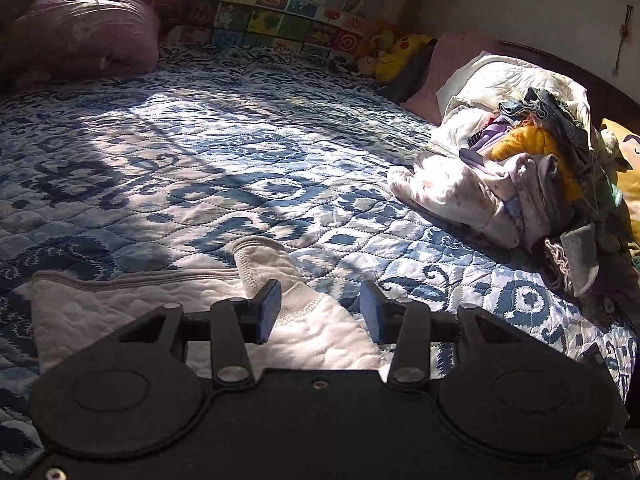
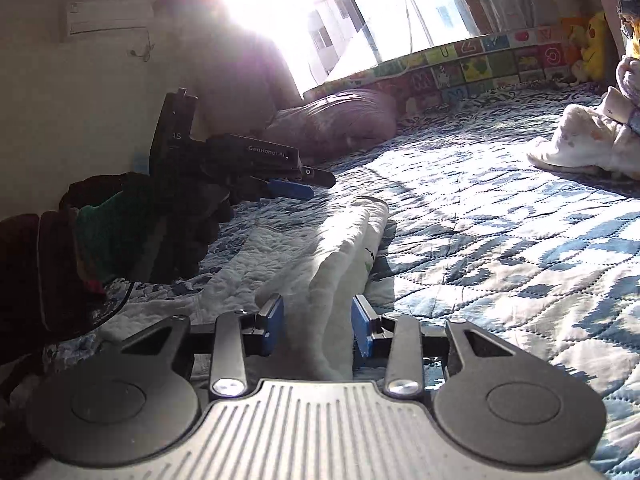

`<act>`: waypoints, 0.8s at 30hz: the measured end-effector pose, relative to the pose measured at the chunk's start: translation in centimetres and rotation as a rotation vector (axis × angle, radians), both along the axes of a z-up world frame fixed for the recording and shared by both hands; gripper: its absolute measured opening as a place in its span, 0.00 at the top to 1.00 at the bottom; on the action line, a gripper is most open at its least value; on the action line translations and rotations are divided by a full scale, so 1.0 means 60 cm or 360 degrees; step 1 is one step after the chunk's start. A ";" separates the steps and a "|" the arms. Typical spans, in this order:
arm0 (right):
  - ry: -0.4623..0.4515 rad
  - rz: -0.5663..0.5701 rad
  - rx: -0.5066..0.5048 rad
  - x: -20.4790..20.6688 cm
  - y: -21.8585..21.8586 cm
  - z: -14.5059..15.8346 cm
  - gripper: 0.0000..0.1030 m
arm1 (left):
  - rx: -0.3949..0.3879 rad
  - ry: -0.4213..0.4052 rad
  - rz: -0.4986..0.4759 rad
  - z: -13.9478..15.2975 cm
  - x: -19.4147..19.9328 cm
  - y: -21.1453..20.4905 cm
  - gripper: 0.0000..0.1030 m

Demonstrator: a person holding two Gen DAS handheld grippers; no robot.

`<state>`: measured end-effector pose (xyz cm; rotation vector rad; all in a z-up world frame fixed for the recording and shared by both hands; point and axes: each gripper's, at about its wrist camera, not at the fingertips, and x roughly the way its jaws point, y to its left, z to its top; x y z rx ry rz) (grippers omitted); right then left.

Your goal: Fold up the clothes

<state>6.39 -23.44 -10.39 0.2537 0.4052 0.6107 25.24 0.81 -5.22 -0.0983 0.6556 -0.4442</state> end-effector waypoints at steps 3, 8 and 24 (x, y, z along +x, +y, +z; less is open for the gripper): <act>-0.0086 0.0062 -0.0087 0.028 0.040 0.018 0.64 | 0.0151 0.0005 -0.0087 -0.018 0.007 -0.035 0.60; 0.0274 0.0133 -0.0259 0.098 0.099 -0.034 0.65 | 0.0436 0.0076 -0.0193 -0.075 0.038 -0.070 0.60; 0.0141 0.0081 -0.0463 0.048 0.131 -0.012 0.58 | 0.0491 -0.0011 -0.0152 -0.092 0.020 -0.070 0.51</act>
